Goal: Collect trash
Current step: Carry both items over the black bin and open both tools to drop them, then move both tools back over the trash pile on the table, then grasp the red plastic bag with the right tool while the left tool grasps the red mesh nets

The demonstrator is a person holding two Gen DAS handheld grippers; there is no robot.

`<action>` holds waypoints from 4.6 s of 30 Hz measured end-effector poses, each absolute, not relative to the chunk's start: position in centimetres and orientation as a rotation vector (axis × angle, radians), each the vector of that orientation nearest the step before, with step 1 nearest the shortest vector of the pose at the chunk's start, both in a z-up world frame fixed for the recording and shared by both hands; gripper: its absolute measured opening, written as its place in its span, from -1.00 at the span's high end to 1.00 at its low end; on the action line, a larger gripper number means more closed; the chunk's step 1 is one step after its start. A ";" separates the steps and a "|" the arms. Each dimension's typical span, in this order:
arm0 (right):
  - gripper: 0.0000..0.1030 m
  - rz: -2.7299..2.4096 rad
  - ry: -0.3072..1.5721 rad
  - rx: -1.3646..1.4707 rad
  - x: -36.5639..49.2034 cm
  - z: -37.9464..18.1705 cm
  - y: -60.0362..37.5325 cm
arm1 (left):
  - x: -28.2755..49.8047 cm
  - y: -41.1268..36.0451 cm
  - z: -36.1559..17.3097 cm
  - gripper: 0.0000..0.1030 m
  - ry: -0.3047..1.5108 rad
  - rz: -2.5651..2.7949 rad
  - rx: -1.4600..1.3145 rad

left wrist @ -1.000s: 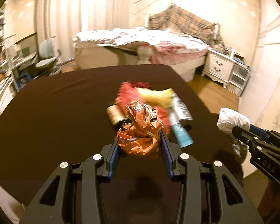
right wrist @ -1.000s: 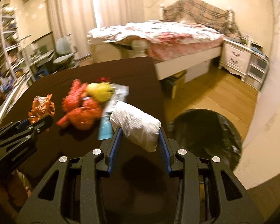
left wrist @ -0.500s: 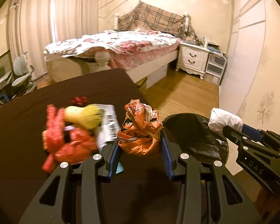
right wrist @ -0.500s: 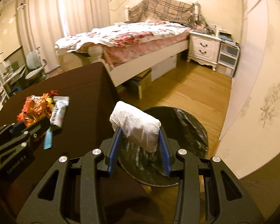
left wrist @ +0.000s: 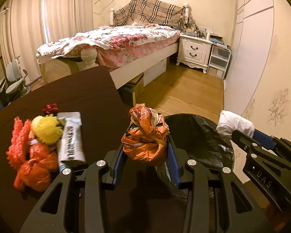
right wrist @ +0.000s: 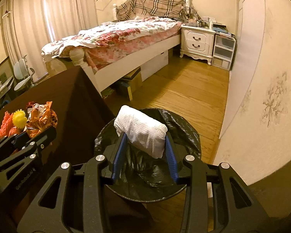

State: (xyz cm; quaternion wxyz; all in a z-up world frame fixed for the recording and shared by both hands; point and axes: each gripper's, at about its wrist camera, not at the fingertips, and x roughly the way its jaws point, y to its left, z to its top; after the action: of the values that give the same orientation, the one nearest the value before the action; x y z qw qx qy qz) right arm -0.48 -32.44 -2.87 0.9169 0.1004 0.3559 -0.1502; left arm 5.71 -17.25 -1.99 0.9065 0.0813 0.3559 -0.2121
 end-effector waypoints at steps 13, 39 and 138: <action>0.24 -0.338 0.752 0.242 0.2 -4.0 -34.4 | 6.7 -20.0 -2.7 0.21 0.763 -0.430 0.211; -0.31 -0.365 0.742 0.267 -0.7 -3.8 -34.8 | 6.1 -18.2 -2.0 -0.52 0.751 -0.372 0.213; 0.19 0.038 0.754 0.077 3.2 -0.4 -17.4 | 4.2 2.0 -1.2 -0.52 0.748 -0.061 0.063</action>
State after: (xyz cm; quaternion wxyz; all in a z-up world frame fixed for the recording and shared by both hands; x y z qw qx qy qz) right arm 3.24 -17.35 -0.38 0.9288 0.0377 0.3682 0.0185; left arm 4.16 1.98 -1.16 0.9299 0.0308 0.3654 -0.0296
